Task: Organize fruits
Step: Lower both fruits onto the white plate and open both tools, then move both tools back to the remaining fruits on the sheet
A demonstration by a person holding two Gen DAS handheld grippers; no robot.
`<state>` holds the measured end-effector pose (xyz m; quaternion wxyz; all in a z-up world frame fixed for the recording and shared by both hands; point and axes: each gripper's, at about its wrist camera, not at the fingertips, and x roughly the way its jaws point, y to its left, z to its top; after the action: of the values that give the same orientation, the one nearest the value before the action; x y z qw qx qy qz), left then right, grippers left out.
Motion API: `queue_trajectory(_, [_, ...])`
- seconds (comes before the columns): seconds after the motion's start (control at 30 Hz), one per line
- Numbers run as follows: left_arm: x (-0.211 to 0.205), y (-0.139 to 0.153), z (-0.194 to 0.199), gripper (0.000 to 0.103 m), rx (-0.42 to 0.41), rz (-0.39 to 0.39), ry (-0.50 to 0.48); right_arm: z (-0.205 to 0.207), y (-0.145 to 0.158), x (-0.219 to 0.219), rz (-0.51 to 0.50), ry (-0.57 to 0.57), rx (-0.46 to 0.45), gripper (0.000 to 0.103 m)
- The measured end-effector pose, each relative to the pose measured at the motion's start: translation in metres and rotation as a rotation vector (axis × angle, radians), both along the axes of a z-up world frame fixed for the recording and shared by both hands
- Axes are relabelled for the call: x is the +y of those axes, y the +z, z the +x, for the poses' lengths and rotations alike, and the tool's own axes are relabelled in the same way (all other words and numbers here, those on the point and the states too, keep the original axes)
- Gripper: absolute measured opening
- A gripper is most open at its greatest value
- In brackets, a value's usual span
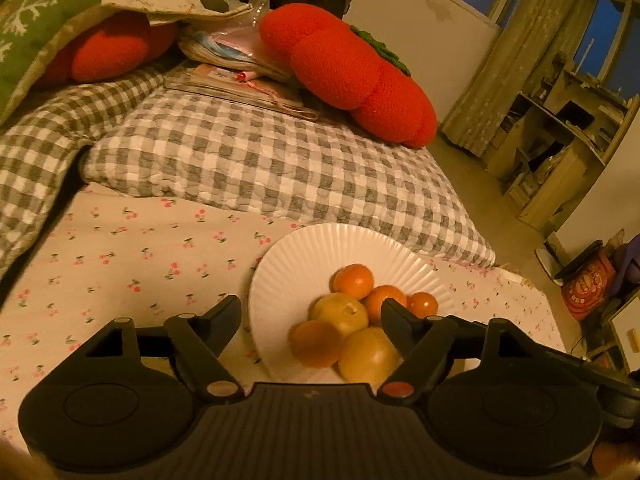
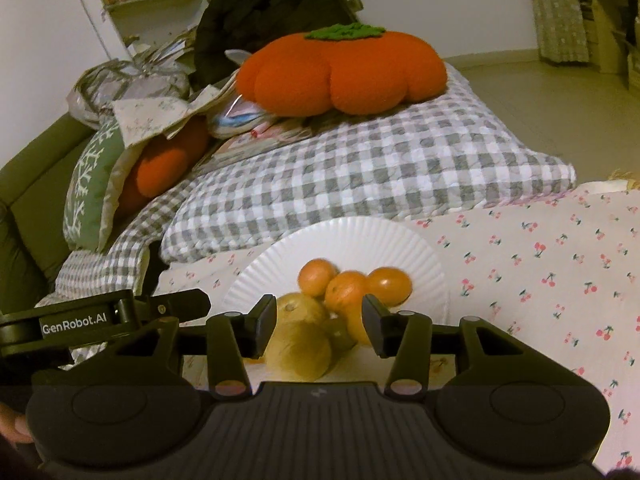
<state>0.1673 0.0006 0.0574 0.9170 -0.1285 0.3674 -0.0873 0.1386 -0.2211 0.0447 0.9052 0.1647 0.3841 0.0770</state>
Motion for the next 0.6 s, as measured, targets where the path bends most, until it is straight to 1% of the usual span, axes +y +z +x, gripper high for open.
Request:
queue_trajectory(0.17, [0.013, 0.001, -0.013, 0.073, 0.012, 0.019, 0.025, -0.010, 0.001, 0.016, -0.039, 0.032, 0.007, 0.045])
queue_trajectory(0.37, [0.030, 0.005, -0.029, 0.075, 0.028, -0.013, 0.057, -0.029, 0.004, 0.029, -0.058, 0.065, 0.018, 0.045])
queue_trajectory(0.6, [0.050, 0.013, -0.049, 0.078, 0.019, 0.038, 0.094, -0.047, 0.007, 0.041, -0.031, 0.098, 0.038, 0.047])
